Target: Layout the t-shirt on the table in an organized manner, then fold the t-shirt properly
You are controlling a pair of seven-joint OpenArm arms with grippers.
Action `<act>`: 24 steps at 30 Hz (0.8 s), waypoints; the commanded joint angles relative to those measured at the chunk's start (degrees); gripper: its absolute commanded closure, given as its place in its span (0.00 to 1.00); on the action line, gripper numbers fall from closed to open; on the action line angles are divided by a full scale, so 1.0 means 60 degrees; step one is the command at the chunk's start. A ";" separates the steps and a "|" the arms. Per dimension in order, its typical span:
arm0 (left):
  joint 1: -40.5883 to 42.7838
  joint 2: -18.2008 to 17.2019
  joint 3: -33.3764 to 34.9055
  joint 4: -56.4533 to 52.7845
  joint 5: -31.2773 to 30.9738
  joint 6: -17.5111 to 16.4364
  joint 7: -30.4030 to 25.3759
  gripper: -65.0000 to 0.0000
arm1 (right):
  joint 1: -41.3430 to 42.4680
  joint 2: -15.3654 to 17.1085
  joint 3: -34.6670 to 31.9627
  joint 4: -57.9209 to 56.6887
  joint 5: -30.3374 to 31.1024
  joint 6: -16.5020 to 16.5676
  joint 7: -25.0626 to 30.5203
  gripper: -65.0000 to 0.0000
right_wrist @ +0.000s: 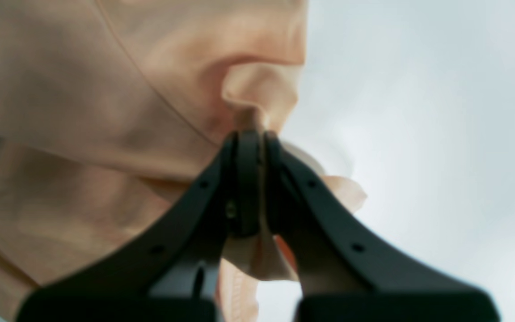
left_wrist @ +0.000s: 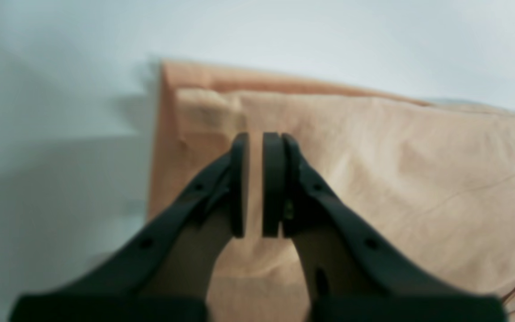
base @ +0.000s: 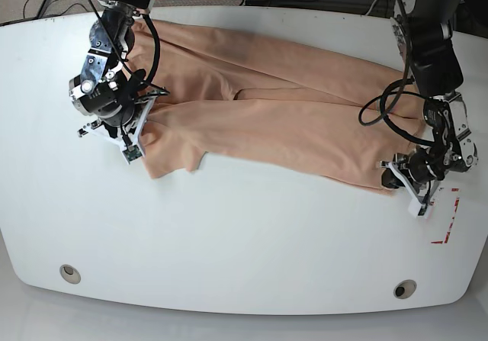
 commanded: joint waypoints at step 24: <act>-0.0210 -0.0328 -0.0026 -0.0024 -0.0126 0.0396 -0.0152 0.44 | 0.0315 0.0044 0.0011 0.0155 0.0052 -0.0016 0.0077 0.99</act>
